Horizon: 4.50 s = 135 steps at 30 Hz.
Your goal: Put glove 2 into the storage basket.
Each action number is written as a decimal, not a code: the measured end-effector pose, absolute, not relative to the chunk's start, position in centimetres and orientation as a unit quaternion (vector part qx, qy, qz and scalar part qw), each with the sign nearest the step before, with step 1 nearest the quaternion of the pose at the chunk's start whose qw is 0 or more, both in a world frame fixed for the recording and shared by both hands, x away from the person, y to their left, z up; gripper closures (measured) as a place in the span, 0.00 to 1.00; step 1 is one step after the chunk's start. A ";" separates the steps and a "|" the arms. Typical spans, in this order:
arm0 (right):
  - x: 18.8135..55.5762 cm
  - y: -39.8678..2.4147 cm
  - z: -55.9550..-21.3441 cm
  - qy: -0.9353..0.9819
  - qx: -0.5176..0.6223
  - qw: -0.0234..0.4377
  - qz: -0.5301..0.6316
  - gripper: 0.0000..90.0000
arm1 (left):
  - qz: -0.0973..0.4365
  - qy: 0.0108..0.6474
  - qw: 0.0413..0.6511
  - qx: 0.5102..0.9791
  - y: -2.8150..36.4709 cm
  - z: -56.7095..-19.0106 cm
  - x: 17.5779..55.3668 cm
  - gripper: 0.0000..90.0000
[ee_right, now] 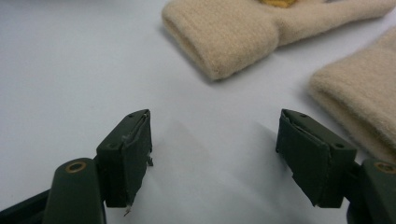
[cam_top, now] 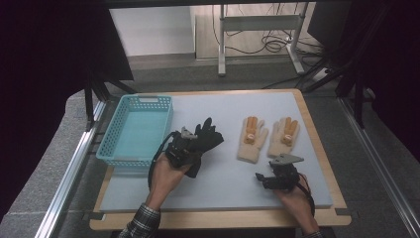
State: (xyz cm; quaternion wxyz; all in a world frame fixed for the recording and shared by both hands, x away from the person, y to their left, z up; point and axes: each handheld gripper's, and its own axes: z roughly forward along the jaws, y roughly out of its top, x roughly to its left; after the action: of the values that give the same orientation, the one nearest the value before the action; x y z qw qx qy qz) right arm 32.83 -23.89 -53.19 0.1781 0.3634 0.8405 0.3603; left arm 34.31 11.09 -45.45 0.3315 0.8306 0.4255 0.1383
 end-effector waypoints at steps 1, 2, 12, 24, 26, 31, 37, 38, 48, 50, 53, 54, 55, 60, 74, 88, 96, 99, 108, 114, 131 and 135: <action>32.8 -23.9 -53.2 0.841 0.363 0.178 0.360 0.29 | 0.138 0.426 0.331 0.831 11.1 -45.5 34.3 0.72; 32.8 -23.9 -53.2 0.840 0.363 0.178 0.360 0.29 | 0.136 0.430 0.334 0.828 11.5 -45.1 34.7 0.72; 32.8 -23.9 -53.2 0.840 0.364 0.178 0.361 0.29 | 0.162 0.455 0.322 0.814 14.1 -42.4 36.6 0.71; 32.8 -23.9 -53.2 0.840 0.364 0.178 0.361 0.29 | 0.189 0.513 0.300 0.782 19.5 -41.2 39.1 0.71; 32.8 -23.9 -53.2 0.840 0.364 0.178 0.361 0.29 | 0.190 0.517 0.299 0.779 20.0 -41.2 39.3 0.71; 32.8 -23.9 -53.2 0.840 0.363 0.178 0.361 0.29 | 0.199 0.543 0.289 0.762 22.7 -41.4 40.4 0.71; 32.8 -23.9 -53.2 0.841 0.362 0.178 0.361 0.29 | 0.205 0.571 0.273 0.747 25.6 -42.0 41.5 0.70; 32.8 -23.9 -53.2 0.841 0.362 0.178 0.361 0.29 | 0.204 0.577 0.269 0.744 26.0 -42.3 41.7 0.70; 32.8 -23.9 -53.2 0.841 0.362 0.178 0.361 0.29 | 0.195 0.612 0.212 0.736 29.0 -45.3 43.6 0.69; 32.8 -23.9 -53.2 0.841 0.362 0.178 0.361 0.29 | 0.195 0.618 0.193 0.737 29.4 -46.2 44.1 0.69; 32.8 -23.9 -53.2 0.841 0.362 0.178 0.361 0.29 | 0.190 0.627 0.168 0.737 30.0 -47.7 44.7 0.68; 32.8 -23.9 -53.2 0.840 0.363 0.178 0.361 0.29 | 0.189 0.628 0.161 0.737 30.2 -48.0 44.9 0.68; 32.8 -23.9 -53.2 0.841 0.362 0.178 0.361 0.29 | 0.189 0.629 0.154 0.738 30.3 -48.4 45.0 0.68; 32.8 -23.9 -53.2 0.841 0.362 0.178 0.361 0.29 | 0.191 0.636 0.132 0.736 31.0 -49.6 45.4 0.67; 32.8 -23.9 -53.2 0.841 0.361 0.178 0.360 0.29 | 0.178 0.619 0.117 0.756 31.9 -50.1 45.3 0.19; 32.8 -23.9 -53.2 0.841 0.362 0.179 0.361 0.29 | 0.169 0.612 0.245 0.733 33.1 -46.5 42.7 0.03; 32.8 -23.9 -53.2 0.841 0.362 0.179 0.361 0.29 | 0.173 0.582 0.293 0.738 31.8 -45.6 41.1 0.02; 32.8 -23.9 -53.2 0.841 0.362 0.179 0.361 0.29 | 0.173 0.568 0.309 0.743 30.9 -45.3 40.7 0.02; 32.8 -23.9 -53.2 0.841 0.362 0.179 0.360 0.29 | 0.170 0.523 0.343 0.762 27.6 -44.2 39.7 0.02; 32.8 -23.9 -53.2 0.841 0.362 0.179 0.360 0.29 | 0.160 0.492 0.369 0.773 25.2 -43.4 39.0 0.02; 32.8 -23.9 -53.2 0.841 0.362 0.178 0.360 0.29 | 0.155 0.413 0.405 0.801 18.3 -43.8 36.1 0.02; 32.8 -23.9 -53.2 0.841 0.362 0.178 0.360 0.29 | 0.156 0.391 0.418 0.805 16.5 -44.7 35.0 0.02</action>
State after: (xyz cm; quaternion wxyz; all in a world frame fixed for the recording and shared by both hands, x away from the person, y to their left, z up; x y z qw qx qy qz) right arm 32.83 -23.89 -53.20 0.1782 0.3620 0.8411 0.3604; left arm 35.01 16.50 -44.73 0.4181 0.8049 0.3911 0.1563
